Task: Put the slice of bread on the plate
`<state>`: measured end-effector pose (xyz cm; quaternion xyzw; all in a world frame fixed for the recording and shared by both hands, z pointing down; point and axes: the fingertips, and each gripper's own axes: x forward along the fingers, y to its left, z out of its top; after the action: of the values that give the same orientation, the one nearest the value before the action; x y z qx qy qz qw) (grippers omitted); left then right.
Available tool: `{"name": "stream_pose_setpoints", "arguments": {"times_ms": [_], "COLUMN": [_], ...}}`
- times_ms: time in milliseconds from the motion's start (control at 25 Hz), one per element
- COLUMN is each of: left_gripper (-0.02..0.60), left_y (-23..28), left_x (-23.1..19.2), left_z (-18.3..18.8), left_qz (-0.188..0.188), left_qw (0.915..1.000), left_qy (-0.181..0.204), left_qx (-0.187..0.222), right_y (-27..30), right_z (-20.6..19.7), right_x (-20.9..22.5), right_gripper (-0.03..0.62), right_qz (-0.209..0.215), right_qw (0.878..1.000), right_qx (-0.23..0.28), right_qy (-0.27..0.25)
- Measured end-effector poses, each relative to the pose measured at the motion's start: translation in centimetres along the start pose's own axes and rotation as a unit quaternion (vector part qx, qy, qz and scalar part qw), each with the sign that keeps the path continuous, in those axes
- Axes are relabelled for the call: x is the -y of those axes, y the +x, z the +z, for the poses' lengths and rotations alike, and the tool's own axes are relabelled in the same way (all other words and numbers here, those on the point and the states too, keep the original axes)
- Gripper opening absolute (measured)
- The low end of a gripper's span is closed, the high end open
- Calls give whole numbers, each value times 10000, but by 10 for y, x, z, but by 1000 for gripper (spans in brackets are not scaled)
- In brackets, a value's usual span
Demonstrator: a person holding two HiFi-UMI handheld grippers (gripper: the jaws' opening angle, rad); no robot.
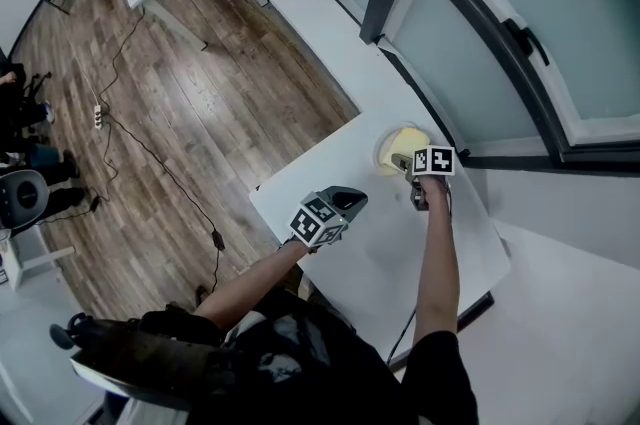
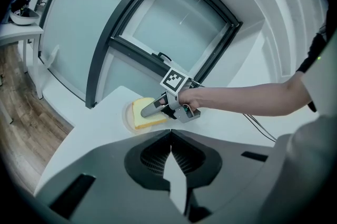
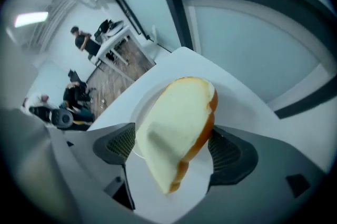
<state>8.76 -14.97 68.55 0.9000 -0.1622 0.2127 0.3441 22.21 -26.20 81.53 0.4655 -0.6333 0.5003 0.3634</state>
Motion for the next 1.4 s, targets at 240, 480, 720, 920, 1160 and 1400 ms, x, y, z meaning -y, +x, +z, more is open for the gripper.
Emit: {"name": "stream_pose_setpoints", "arguments": {"times_ms": [240,480,720,920,1160,1400], "left_gripper": [5,5,5,5,5,5], "left_y": [-5,-6,-23,-43,-71,-107], "left_x": [5,17,28,51,98,141], "left_z": [-9,-10,5,18,25,4], "left_qz": [4,-53,79,219,478,1037], "left_qw": [10000,10000,9990,9965,9893,9788], "left_qy": [-72,-15,369,633,1062,1394], "left_qx": [-31,-73,250,509,883,1085], "right_y": [-1,-4,-61,-141,-244,-307], "right_z": [-13,-28,-42,-85,-127,-190], "right_x": [-3,-16,-32,-73,-112,-149], "right_gripper": [489,493,488,152,8,8], "right_qz": [40,-77,-104,133,-371,-543], "right_qw": [9999,9994,9936,9772,9299,9009], "right_qx": [-45,156,1095,2090,3547,4222], "right_qy": [-113,-307,-256,-353,-899,-842]}}
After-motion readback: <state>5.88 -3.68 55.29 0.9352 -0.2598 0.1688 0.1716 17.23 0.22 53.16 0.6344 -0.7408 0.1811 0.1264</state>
